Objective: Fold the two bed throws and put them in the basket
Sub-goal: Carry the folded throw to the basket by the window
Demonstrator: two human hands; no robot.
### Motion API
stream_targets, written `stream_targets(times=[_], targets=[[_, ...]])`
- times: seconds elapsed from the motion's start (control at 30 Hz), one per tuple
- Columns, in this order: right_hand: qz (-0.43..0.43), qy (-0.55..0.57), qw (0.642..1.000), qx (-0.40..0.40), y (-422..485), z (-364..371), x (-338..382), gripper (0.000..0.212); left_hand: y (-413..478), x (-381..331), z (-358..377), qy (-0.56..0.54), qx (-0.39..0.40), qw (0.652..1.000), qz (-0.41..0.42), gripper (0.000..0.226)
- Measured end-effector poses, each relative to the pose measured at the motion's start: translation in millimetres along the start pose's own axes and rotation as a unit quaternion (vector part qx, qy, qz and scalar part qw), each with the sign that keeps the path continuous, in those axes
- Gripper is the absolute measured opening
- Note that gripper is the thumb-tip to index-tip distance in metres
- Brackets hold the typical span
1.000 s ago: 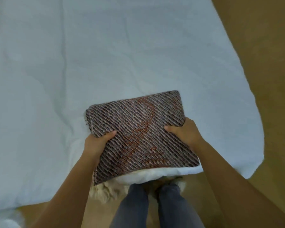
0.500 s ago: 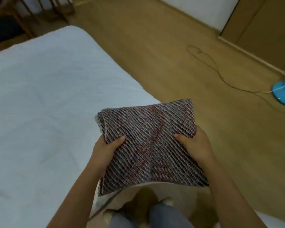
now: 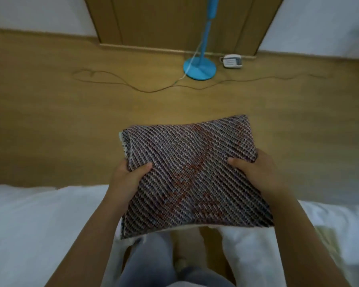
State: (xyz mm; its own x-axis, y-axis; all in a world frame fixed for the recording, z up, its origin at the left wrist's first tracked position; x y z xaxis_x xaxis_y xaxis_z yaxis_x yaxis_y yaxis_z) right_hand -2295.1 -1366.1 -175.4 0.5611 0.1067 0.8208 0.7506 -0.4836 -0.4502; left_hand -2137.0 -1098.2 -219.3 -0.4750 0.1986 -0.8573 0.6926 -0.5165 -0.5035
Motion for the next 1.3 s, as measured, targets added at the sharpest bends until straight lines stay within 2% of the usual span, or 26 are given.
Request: stream_targets(times=[0.17,0.33,0.47,0.57,0.73,0.87,1.3], targets=[[0.049,0.095,0.987,-0.121,25.5,-78.2,-19.3,0.029,100.6,-64.2,73.3,0.073,0.101,0.992,0.007,0.033],[0.074,0.200,0.953,-0.216,32.9,-133.0,-40.3,0.035,178.3,-113.1,165.6,0.131,0.220,0.967,0.001,0.038],[0.071,0.240,0.919,-0.306,27.1,-177.8,-63.5,0.016,223.2,-134.2,257.5,0.175,0.307,0.935,-0.006,0.034],[0.083,0.268,0.889,-0.362,24.1,-219.1,-85.9,0.014,252.2,-140.5,335.5,0.197,0.360,0.912,-0.010,0.033],[0.091,0.282,0.859,-0.417,25.7,-309.6,-113.6,0.021,285.3,-146.2,466.2,0.222,0.411,0.884,-0.013,0.032],[0.105,0.287,0.841,-0.446,24.5,-379.9,-136.5,0.014,299.2,-146.6,559.4,0.229,0.441,0.867,-0.027,0.032],[0.158,0.321,0.765,-0.535,44.6,-604.4,-246.8,0.021,368.2,-115.4,878.6,0.283,0.521,0.801,-0.081,0.029]])
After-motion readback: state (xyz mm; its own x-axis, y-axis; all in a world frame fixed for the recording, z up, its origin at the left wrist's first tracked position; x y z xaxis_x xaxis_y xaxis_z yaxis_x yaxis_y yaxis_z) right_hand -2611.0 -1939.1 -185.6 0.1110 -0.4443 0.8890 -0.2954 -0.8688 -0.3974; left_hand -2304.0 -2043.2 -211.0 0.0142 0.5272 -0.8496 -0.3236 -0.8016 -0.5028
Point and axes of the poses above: each hand's wrist, its own y-axis towards the middle knuckle, its own z-axis out of the palm, x = y × z, the point moved 8 cm from there along y, towards the middle knuckle, and after that the axes turned 14 degrees about x, right-handed, at the moved point
